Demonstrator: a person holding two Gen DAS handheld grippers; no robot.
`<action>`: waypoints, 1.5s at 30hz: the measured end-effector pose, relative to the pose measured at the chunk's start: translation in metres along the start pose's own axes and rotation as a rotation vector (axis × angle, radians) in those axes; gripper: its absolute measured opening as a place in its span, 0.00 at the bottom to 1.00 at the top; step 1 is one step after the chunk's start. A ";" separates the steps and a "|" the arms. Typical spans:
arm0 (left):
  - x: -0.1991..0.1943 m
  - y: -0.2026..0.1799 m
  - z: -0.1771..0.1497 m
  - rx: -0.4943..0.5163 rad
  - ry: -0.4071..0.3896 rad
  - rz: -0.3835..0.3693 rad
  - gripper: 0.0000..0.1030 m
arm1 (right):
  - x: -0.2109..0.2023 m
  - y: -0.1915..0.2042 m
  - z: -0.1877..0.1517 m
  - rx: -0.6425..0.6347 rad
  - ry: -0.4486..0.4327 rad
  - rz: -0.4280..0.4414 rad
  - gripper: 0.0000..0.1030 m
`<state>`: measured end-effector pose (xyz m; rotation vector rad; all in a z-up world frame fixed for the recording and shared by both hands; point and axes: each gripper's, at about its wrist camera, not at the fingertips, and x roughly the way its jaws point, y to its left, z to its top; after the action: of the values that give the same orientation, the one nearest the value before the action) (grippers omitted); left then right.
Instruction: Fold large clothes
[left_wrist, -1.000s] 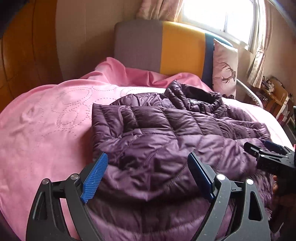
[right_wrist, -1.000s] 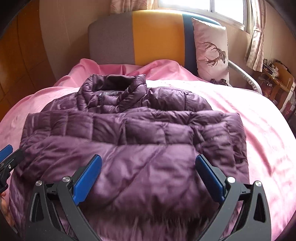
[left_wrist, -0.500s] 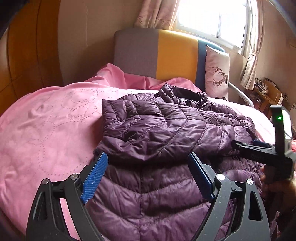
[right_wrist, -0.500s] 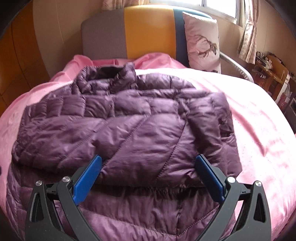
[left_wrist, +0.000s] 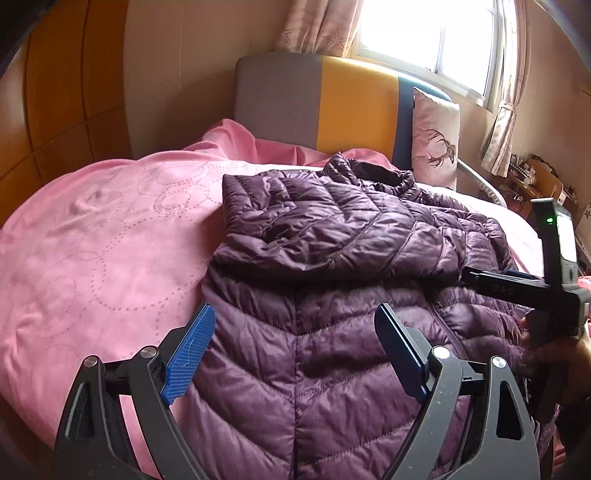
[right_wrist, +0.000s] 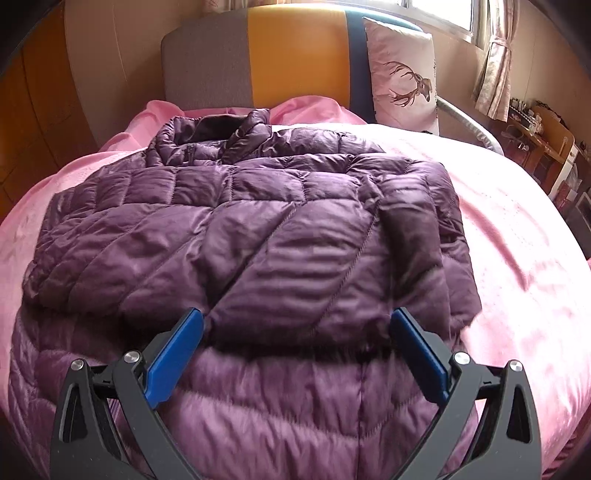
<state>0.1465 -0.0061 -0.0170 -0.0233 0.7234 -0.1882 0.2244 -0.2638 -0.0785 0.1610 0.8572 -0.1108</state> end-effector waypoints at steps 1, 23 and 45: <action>0.000 0.001 -0.003 0.001 0.006 0.005 0.84 | -0.006 -0.001 -0.005 0.003 0.000 0.010 0.98; 0.003 0.028 -0.064 0.005 0.132 0.018 0.85 | -0.077 -0.045 -0.098 0.068 0.043 0.109 0.98; -0.034 0.076 -0.136 -0.070 0.422 -0.367 0.39 | -0.112 -0.106 -0.213 0.231 0.356 0.343 0.43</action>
<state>0.0447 0.0804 -0.1033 -0.1883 1.1451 -0.5295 -0.0237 -0.3246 -0.1404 0.5534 1.1579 0.1464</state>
